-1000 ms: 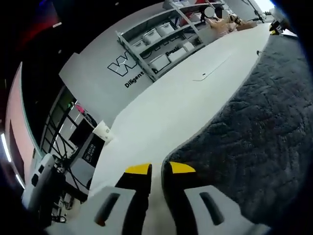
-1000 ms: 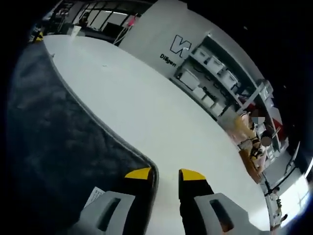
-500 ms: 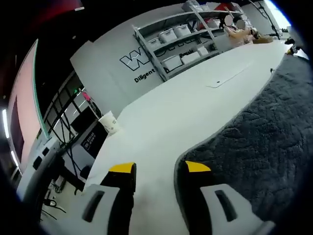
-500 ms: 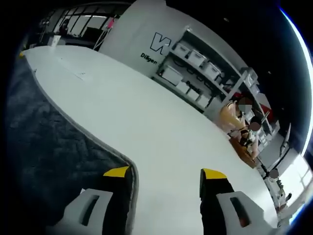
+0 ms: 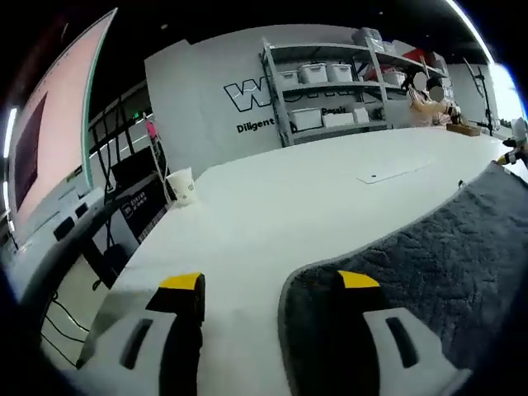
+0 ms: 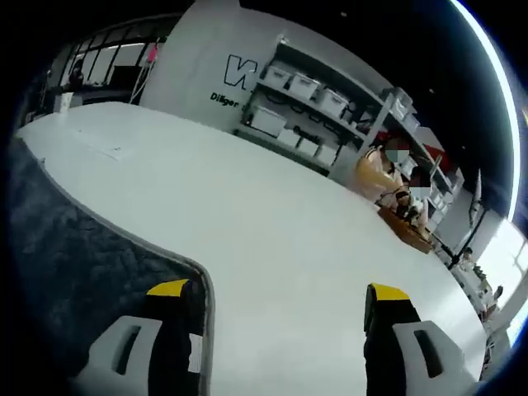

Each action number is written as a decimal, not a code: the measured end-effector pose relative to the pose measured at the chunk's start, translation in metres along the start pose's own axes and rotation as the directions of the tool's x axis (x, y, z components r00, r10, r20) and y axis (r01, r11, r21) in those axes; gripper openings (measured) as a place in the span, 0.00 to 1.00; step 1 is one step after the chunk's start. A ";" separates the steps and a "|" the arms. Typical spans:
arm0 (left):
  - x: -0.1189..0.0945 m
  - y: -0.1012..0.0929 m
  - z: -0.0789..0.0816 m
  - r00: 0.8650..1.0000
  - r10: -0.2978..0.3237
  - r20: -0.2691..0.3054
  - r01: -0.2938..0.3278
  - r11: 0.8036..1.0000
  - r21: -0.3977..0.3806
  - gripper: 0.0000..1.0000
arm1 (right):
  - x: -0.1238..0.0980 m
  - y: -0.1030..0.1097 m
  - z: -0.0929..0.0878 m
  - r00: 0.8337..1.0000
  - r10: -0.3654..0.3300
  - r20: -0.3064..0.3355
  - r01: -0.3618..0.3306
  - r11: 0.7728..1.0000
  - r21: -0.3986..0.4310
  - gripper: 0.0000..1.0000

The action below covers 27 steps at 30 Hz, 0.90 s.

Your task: Open the folded towel by lifting each exposed corner and separating the folded layers until the towel lies flat within the target outline without major curled edges

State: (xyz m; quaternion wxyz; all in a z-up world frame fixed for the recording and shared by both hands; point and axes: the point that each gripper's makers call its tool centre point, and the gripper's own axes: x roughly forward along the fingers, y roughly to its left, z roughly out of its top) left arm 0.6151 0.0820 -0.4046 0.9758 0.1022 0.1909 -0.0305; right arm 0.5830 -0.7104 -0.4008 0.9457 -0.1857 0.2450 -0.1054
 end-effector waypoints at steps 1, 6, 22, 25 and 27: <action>-0.001 -0.005 0.002 1.000 -0.025 0.007 0.026 0.999 -0.032 0.71 | -0.001 -0.001 -0.001 1.000 0.003 -0.006 -0.003 1.000 0.011 0.88; -0.003 -0.023 0.009 0.993 -0.117 0.030 0.119 0.986 -0.112 0.89 | -0.005 0.000 0.001 0.999 0.036 -0.001 -0.036 0.996 0.079 0.99; -0.034 -0.059 0.027 0.963 -0.263 0.065 0.270 0.941 -0.204 0.99 | -0.051 0.027 0.018 0.977 0.209 0.043 -0.213 0.963 0.162 0.99; -0.044 -0.065 0.030 0.957 -0.283 0.068 0.291 0.933 -0.210 0.98 | -0.066 0.038 0.016 0.969 0.241 0.059 -0.247 0.957 0.151 0.99; -0.054 -0.071 0.033 0.952 -0.294 0.080 0.305 0.932 -0.197 0.99 | -0.077 0.041 0.016 0.967 0.241 0.084 -0.252 0.956 0.151 0.99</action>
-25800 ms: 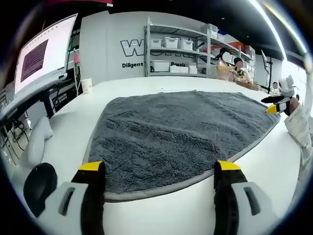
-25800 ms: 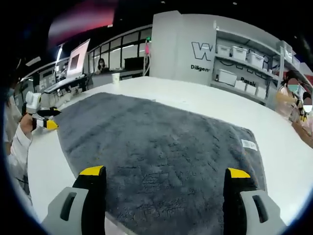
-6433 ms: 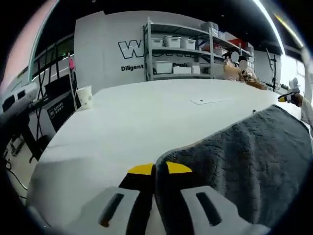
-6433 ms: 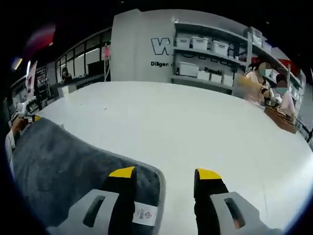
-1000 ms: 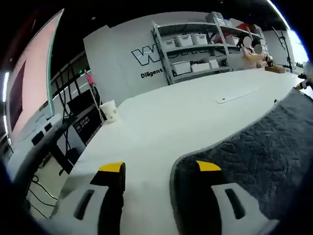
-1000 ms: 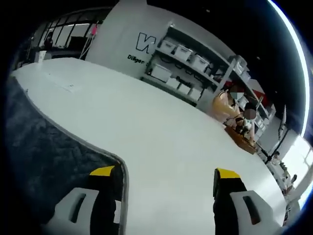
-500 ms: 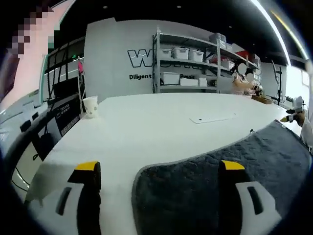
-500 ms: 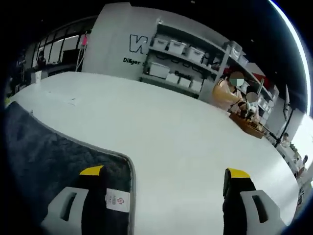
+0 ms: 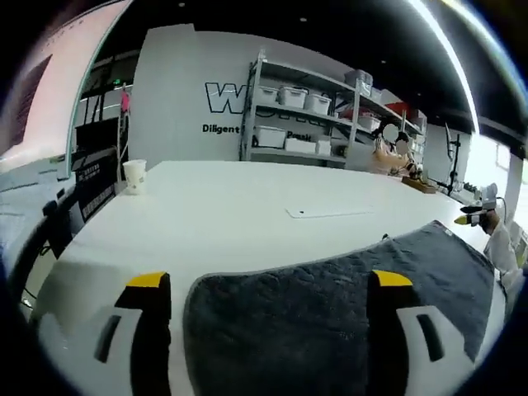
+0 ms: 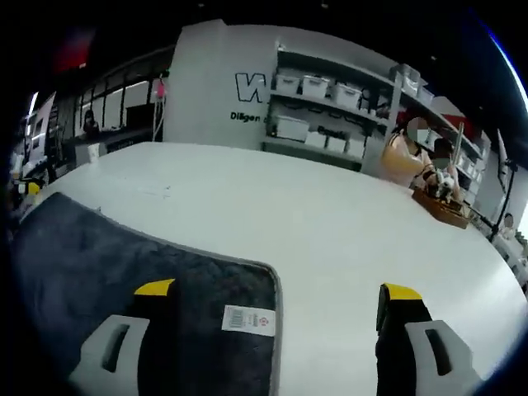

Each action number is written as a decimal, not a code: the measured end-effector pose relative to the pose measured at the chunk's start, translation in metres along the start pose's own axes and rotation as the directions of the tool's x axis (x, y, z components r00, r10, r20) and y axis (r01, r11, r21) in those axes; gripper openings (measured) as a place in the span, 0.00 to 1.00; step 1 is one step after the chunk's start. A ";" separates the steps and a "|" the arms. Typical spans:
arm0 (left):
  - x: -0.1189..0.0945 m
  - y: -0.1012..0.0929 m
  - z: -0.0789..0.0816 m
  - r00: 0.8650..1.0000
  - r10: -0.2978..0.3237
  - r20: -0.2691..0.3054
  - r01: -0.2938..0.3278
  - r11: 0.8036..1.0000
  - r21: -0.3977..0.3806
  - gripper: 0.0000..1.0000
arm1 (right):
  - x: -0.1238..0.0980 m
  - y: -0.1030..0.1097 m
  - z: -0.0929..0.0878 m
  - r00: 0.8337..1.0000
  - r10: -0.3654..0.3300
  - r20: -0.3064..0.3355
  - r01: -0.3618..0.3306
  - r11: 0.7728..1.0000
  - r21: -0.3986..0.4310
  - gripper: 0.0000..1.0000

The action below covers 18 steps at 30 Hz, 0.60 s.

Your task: Open the folded towel by lifting each exposed corner and separating the folded layers until the towel lies flat within the target outline without major curled edges

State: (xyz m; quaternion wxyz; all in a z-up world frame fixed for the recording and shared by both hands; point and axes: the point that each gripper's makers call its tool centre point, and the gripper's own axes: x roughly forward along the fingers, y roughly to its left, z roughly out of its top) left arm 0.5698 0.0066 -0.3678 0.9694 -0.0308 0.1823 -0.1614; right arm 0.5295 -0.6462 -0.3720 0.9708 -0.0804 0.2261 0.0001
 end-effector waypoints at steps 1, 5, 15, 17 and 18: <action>-0.003 -0.004 0.001 1.000 -0.009 0.007 0.009 1.000 0.012 0.99 | -0.003 0.002 -0.001 1.000 0.001 0.002 -0.001 1.000 -0.007 0.99; -0.015 -0.011 -0.003 1.000 -0.017 0.013 0.017 1.000 0.012 0.99 | -0.018 0.000 -0.003 1.000 0.001 0.024 -0.001 1.000 0.002 0.99; -0.060 -0.021 -0.042 1.000 -0.019 -0.019 0.019 1.000 0.008 0.97 | -0.053 0.020 -0.023 0.990 0.135 0.047 -0.139 0.986 0.095 0.97; -0.068 -0.026 -0.050 0.999 -0.023 -0.035 0.024 1.000 0.021 0.96 | -0.061 0.024 -0.029 0.988 0.146 0.046 -0.149 0.984 0.097 0.97; -0.072 -0.029 -0.054 0.999 -0.027 -0.046 0.029 0.999 0.031 0.96 | -0.064 0.025 -0.030 0.988 0.145 0.048 -0.149 0.984 0.095 0.97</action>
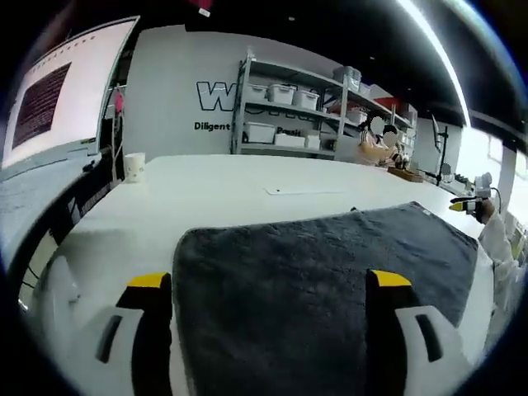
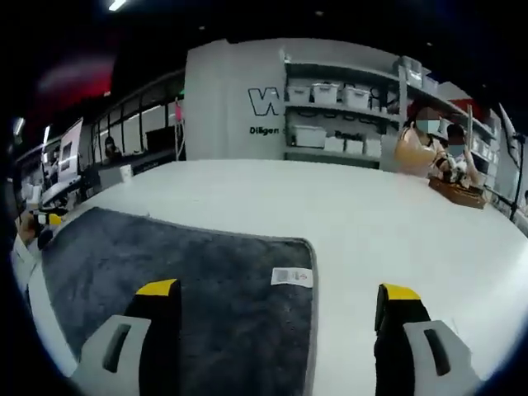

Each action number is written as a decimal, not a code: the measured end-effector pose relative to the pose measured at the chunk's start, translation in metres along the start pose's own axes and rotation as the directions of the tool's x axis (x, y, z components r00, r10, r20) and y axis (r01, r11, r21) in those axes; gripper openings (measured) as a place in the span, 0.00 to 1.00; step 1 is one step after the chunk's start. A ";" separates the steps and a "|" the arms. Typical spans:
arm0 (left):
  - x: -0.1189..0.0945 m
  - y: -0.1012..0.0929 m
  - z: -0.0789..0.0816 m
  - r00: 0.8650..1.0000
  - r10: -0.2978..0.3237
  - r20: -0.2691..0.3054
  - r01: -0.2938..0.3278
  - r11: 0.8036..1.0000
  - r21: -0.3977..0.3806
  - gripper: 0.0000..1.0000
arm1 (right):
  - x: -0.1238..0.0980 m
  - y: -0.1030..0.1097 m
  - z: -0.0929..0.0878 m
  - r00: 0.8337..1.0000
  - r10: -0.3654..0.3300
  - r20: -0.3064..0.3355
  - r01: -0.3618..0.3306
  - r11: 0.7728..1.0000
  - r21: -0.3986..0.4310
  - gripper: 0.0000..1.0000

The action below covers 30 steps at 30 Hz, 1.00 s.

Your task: Open the folded towel by lifting each exposed corner and separating the folded layers until the towel lies flat within the target outline without major curled edges

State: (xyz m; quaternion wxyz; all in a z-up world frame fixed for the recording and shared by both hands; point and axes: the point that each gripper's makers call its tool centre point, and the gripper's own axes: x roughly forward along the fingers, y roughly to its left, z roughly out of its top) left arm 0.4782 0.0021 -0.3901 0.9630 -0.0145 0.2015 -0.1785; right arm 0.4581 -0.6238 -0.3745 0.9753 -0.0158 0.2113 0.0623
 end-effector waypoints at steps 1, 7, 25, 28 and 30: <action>-0.003 -0.004 -0.004 1.000 -0.004 -0.012 0.004 1.000 0.009 0.96 | -0.003 0.002 -0.002 1.000 -0.001 -0.001 0.001 1.000 -0.006 0.97; -0.012 -0.023 -0.028 0.998 -0.025 -0.051 0.028 0.998 0.057 0.96 | -0.013 0.009 -0.016 1.000 0.014 -0.014 -0.014 1.000 -0.018 0.98; -0.018 -0.028 -0.062 0.993 -0.010 -0.116 0.016 0.998 0.055 0.94 | -0.037 0.072 -0.046 0.980 0.194 -0.036 -0.197 0.975 -0.103 0.94; -0.018 -0.025 -0.062 0.994 0.010 -0.110 -0.006 0.999 0.034 0.95 | -0.033 0.083 -0.051 0.973 0.226 -0.051 -0.230 0.966 -0.115 0.93; -0.018 -0.024 -0.061 0.995 0.020 -0.099 -0.017 0.999 0.028 0.93 | -0.031 0.089 -0.055 0.967 0.245 -0.066 -0.252 0.960 -0.123 0.92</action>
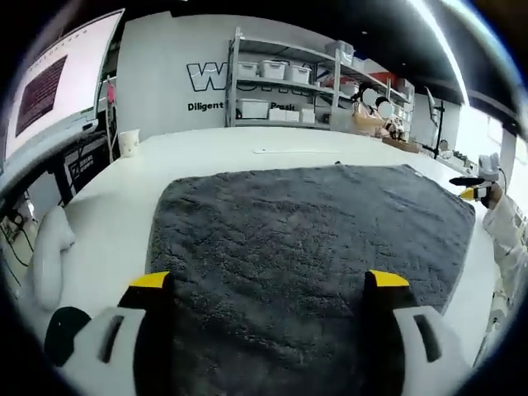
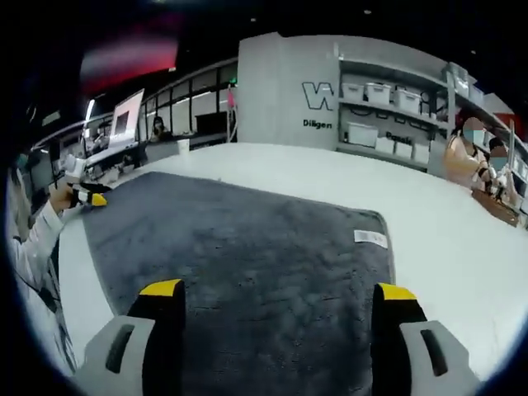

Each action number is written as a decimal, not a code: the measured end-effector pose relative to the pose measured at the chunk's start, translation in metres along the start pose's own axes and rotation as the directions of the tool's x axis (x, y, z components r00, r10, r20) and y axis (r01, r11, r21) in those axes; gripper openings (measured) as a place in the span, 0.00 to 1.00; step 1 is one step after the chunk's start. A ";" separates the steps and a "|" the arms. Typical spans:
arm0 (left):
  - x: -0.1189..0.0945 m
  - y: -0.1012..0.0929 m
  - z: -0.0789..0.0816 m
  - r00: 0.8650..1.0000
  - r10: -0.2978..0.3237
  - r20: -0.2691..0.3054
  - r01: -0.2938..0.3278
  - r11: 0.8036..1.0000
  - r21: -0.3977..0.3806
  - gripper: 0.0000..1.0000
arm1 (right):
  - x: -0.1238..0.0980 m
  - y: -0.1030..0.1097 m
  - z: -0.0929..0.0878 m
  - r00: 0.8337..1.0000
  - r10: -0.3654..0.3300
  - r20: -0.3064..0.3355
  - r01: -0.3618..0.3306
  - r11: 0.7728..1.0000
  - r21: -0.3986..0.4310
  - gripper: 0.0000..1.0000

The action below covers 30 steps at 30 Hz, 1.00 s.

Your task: Open the folded towel by lifting each exposed corner and separating the folded layers until the towel lies flat within the target outline without major curled edges

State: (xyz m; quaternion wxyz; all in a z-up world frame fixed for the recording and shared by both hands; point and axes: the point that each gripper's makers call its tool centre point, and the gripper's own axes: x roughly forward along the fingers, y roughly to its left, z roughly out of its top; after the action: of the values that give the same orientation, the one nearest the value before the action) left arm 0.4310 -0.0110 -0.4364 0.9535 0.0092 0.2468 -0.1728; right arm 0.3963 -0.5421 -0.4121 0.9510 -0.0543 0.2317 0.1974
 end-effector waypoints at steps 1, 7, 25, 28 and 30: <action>0.000 0.000 -0.002 1.000 0.000 -0.006 0.001 1.000 0.024 0.93 | 0.001 0.003 -0.002 1.000 0.007 -0.002 -0.007 1.000 -0.004 0.92; 0.000 0.000 -0.004 1.000 0.000 -0.011 0.001 0.998 0.055 0.92 | 0.005 0.006 -0.010 0.999 0.032 -0.017 -0.032 0.999 0.005 0.86; -0.004 0.000 -0.009 0.999 -0.012 -0.052 0.017 0.995 0.098 0.94 | 0.005 0.000 -0.036 0.987 0.072 -0.143 -0.077 0.997 -0.027 0.82; -0.006 -0.001 -0.010 0.998 -0.019 -0.059 0.025 0.994 0.102 0.95 | 0.004 -0.001 -0.037 0.986 0.086 -0.145 -0.092 0.995 -0.038 0.83; -0.006 -0.001 -0.010 0.998 -0.023 -0.063 0.029 0.994 0.104 0.95 | 0.003 0.000 -0.037 0.986 0.093 -0.142 -0.100 0.994 -0.041 0.83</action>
State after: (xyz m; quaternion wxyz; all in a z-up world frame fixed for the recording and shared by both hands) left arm 0.4206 -0.0088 -0.4424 0.9413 0.0612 0.2667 -0.1977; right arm 0.3834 -0.5483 -0.4465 0.9202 -0.0795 0.2953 0.2444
